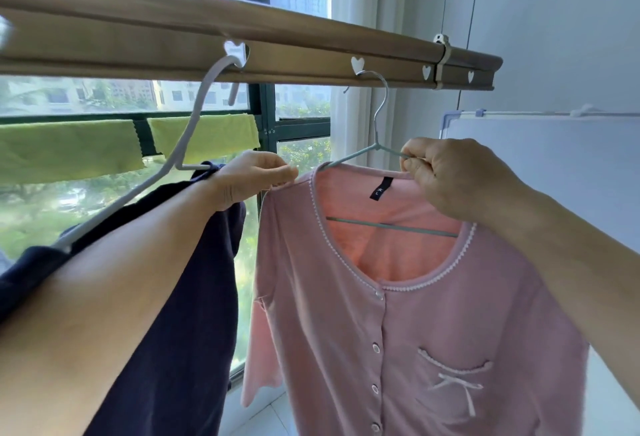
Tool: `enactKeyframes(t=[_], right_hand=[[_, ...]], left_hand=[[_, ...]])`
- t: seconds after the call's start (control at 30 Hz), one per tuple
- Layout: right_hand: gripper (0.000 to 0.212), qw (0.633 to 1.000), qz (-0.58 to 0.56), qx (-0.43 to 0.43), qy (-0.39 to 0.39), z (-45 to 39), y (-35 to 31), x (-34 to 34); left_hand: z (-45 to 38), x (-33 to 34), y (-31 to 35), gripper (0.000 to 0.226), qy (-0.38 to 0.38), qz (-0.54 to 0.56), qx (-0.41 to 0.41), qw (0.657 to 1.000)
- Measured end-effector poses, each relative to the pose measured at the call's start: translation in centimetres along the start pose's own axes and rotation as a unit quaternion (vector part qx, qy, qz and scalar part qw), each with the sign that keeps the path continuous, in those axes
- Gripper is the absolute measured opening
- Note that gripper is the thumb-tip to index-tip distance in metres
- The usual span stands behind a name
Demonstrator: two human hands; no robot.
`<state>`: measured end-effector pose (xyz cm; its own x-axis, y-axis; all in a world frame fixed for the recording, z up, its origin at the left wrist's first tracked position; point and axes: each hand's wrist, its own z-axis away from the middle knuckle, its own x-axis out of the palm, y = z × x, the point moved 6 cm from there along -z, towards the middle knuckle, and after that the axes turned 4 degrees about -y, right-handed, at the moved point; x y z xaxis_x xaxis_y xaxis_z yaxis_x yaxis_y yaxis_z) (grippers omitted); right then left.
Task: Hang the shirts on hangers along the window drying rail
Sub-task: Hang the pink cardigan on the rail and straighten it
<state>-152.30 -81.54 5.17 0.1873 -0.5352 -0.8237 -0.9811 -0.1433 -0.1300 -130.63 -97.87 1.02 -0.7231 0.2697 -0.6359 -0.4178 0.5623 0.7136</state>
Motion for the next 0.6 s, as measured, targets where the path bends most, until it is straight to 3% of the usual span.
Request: enactKeyframes(t=[0.07,0.13,0.33,0.47,0.6], right_hand=[[0.017,1.000,-0.025,0.003,-0.006,0.0,0.1,0.3],[0.017,0.998,-0.069,0.005,-0.012,0.1,0.3,0.5],[0.025,0.976,-0.201,0.073,-0.045,1.6,2.4,-0.2],[0.024,0.958,-0.214,0.140,-0.129,3.6,5.1,-0.4],[0.011,0.936,-0.288,0.179,-0.087,4.3,6.3,0.4]], left_hand=[[0.0,0.5,0.6,0.017,0.001,0.004,0.023,1.000],[-0.1,1.2,1.2,0.006,0.008,0.018,0.045,0.999],[-0.5,1.4,0.7,0.014,0.050,-0.002,0.061,0.997],[-0.8,0.5,-1.1,0.029,0.061,-0.008,0.053,0.997],[-0.7,-0.4,-2.7,0.028,0.076,-0.025,0.044,0.996]])
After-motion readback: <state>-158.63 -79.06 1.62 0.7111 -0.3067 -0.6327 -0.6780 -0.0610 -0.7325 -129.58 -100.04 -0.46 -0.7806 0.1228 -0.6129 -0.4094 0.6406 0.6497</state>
